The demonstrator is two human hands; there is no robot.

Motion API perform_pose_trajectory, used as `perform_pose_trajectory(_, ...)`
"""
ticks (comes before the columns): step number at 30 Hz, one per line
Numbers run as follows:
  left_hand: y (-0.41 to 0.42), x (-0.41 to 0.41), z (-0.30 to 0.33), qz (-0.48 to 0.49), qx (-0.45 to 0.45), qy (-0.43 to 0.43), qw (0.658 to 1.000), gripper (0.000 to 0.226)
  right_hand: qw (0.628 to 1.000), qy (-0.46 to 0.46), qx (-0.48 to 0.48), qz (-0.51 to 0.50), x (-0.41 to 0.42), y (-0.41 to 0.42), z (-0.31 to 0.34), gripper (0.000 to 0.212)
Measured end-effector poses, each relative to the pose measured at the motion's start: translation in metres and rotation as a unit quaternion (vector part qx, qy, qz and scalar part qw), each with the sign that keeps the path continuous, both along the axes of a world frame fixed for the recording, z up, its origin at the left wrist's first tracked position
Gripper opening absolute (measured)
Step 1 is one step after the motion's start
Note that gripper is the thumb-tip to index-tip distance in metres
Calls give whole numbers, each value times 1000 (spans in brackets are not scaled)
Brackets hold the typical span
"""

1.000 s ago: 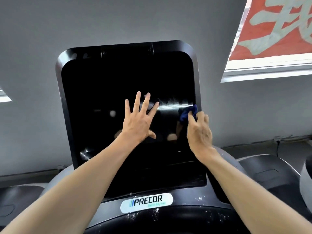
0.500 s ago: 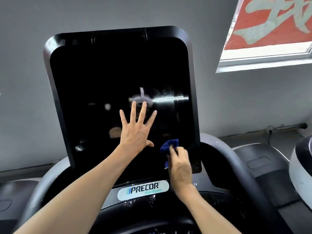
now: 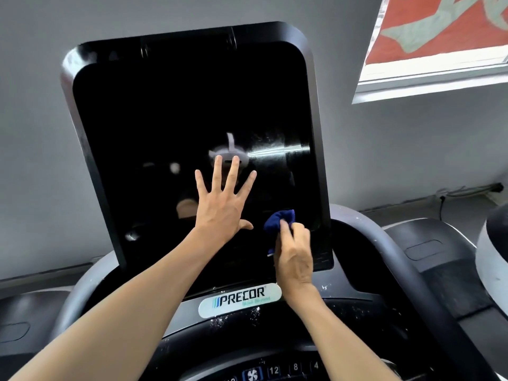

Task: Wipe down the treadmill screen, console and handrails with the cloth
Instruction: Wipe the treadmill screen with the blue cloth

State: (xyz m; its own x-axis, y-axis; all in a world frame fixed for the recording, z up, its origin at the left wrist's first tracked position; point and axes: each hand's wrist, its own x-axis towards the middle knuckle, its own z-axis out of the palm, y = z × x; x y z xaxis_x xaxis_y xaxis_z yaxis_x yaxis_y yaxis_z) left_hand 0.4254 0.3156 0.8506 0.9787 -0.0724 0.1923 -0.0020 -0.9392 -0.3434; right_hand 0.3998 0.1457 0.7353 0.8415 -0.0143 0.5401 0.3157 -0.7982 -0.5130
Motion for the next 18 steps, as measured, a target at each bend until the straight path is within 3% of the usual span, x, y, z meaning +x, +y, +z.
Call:
perform_pose_trajectory(3,1,0,1,0,-3,2,1000,131,998,18,47,-34,2,6,3,34)
perform_pose_trajectory(7,2,1,2,0,3,8,1000,130,1000,-12,-6,18,-2,7,3,39)
perform_pose_trajectory(11,0,1,1,4,2,3,1000,131,996,-48,-37,-67,37,-25,32,47)
perform_pose_trajectory(14,-1,2,0,4,0,5,1000,132,987,-93,-107,-71,83,-10,73,59)
perform_pose_trajectory(18,0,2,-1,2,-4,3,1000,132,989,-93,-96,-66,84,-4,79,62)
